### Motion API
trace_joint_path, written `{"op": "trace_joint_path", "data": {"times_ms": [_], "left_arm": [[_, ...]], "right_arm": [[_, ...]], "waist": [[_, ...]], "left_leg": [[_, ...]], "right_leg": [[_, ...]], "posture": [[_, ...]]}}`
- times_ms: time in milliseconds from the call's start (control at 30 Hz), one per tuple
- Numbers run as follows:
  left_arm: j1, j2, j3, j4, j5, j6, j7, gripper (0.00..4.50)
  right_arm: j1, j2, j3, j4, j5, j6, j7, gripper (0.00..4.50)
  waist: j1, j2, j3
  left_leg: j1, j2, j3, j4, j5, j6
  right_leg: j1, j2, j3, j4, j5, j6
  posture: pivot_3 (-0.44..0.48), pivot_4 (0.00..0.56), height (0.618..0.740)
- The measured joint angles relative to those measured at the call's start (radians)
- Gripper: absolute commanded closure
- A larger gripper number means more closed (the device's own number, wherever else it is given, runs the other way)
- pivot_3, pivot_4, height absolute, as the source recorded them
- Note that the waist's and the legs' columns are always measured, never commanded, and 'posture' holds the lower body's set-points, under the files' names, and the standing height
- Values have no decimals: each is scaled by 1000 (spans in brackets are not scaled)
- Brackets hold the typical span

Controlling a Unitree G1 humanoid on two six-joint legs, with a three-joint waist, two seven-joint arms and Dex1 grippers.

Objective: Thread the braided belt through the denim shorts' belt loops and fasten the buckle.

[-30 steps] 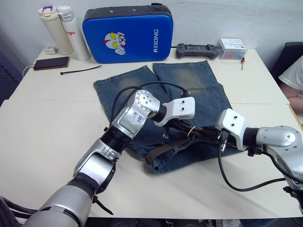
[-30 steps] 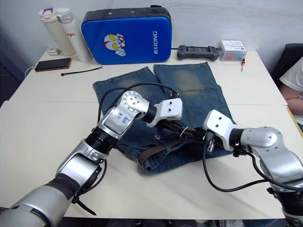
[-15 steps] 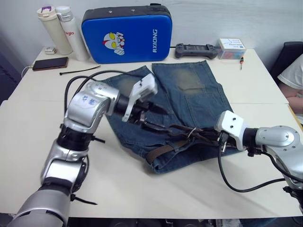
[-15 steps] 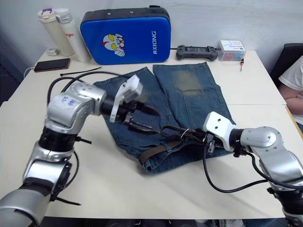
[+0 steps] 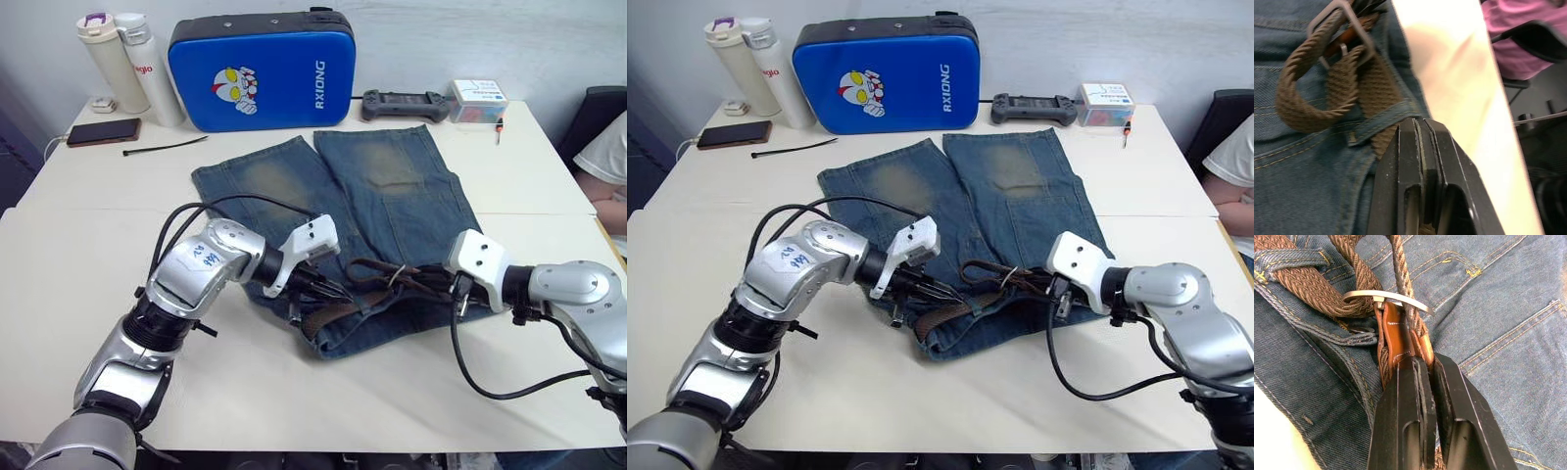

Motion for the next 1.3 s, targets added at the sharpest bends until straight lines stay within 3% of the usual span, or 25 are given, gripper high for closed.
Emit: {"op": "trace_joint_path", "data": {"times_ms": [233,500,633,833,1067,1300], "left_arm": [[24,29,-84,2,7,-34,-16,4446],[-13,-14,-246,200,151,-306,-83,4446],[-21,-36,-257,230,179,-343,-105,4446],[-18,-31,-257,226,198,-350,-118,4446],[3,8,-250,179,202,-312,-124,4446],[34,76,-251,77,214,-262,-124,4446]], "right_arm": [[20,-6,-13,-21,1,11,-4,4500],[24,-44,-12,-31,-22,-31,9,4500],[78,-86,-21,9,-108,-249,13,4500],[145,-149,-169,258,-173,-633,42,4500],[178,-147,-197,555,-198,-878,43,4500],[174,-154,-190,706,-266,-1079,0,4500]], "waist": [[0,0,0],[4,0,0],[5,0,0],[2,0,0],[-12,1,-1],[-24,2,-1]], "left_leg": [[0,0,0,0,0,0],[0,-1,0,0,0,0],[0,-1,0,0,-1,1],[4,-1,0,0,0,2],[15,0,3,-4,0,2],[23,0,3,-9,-1,3]], "right_leg": [[0,0,0,0,0,0],[1,0,0,-3,0,0],[2,0,0,-3,0,0],[6,0,0,-5,1,2],[14,0,2,-8,1,1],[22,1,2,-12,0,1]], "posture": [[0,150,740],[0,150,740],[0,150,740],[0,150,740],[0,150,740],[0,150,740]]}}
